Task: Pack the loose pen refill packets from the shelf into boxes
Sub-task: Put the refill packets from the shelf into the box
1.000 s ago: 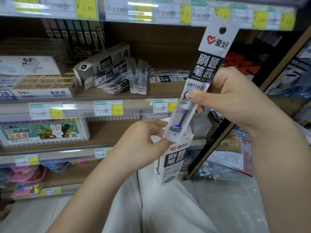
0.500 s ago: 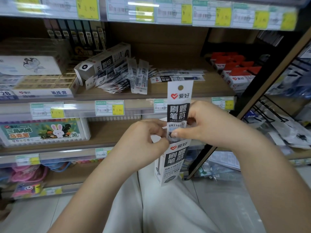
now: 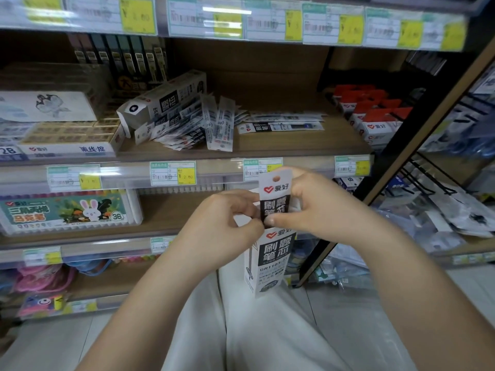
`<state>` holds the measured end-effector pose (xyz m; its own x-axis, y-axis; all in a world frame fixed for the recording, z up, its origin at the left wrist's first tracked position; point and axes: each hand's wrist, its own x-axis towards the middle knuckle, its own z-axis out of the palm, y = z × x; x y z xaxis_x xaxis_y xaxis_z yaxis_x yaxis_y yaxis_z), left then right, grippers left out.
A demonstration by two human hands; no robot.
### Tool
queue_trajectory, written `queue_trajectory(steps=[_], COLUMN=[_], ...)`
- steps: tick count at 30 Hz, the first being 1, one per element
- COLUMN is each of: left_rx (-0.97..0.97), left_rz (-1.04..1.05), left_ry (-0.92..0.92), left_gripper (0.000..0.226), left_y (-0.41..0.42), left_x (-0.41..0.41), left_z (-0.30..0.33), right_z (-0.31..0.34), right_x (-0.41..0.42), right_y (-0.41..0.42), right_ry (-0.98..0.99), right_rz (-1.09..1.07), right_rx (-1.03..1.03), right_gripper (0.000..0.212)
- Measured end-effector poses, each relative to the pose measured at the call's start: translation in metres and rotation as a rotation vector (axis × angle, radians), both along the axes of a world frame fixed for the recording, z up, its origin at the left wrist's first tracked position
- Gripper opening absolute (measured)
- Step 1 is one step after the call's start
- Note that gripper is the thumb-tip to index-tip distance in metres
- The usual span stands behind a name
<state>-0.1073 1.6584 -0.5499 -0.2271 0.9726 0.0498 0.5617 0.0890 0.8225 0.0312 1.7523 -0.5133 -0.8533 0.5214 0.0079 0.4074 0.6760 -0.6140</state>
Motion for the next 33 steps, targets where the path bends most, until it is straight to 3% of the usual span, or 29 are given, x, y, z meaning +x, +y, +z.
queue_trajectory(steps=[5, 13, 17, 22, 25, 31, 33], left_rx=[-0.011, 0.019, 0.001, -0.005, -0.012, 0.034, 0.024], left_rz=[0.003, -0.024, -0.020, 0.003, -0.017, -0.030, -0.030], left_ry=[0.029, -0.011, 0.004, 0.006, 0.021, 0.026, -0.005], left_gripper=[0.013, 0.023, 0.037, 0.026, 0.010, 0.028, 0.018], left_y=[0.000, 0.000, 0.000, -0.001, -0.001, -0.002, -0.002], left_x=[0.000, 0.003, 0.002, 0.005, 0.006, 0.002, 0.001], left_z=[0.001, 0.001, 0.001, 0.003, 0.004, 0.002, 0.003], right_z=[0.017, 0.008, 0.020, 0.017, 0.016, 0.025, 0.027], right_x=[0.010, 0.008, 0.010, 0.008, 0.007, 0.007, 0.007], right_y=[0.003, 0.004, 0.004, 0.003, 0.002, 0.001, 0.003], right_ry=[0.157, -0.064, 0.001, -0.122, -0.169, -0.175, -0.202], right_rz=[-0.034, -0.008, -0.027, 0.012, 0.032, 0.037, 0.050], right_rx=[-0.154, -0.114, -0.094, -0.004, -0.001, -0.002, -0.004], right_gripper=[0.021, 0.008, 0.021, 0.016, 0.027, 0.014, 0.018])
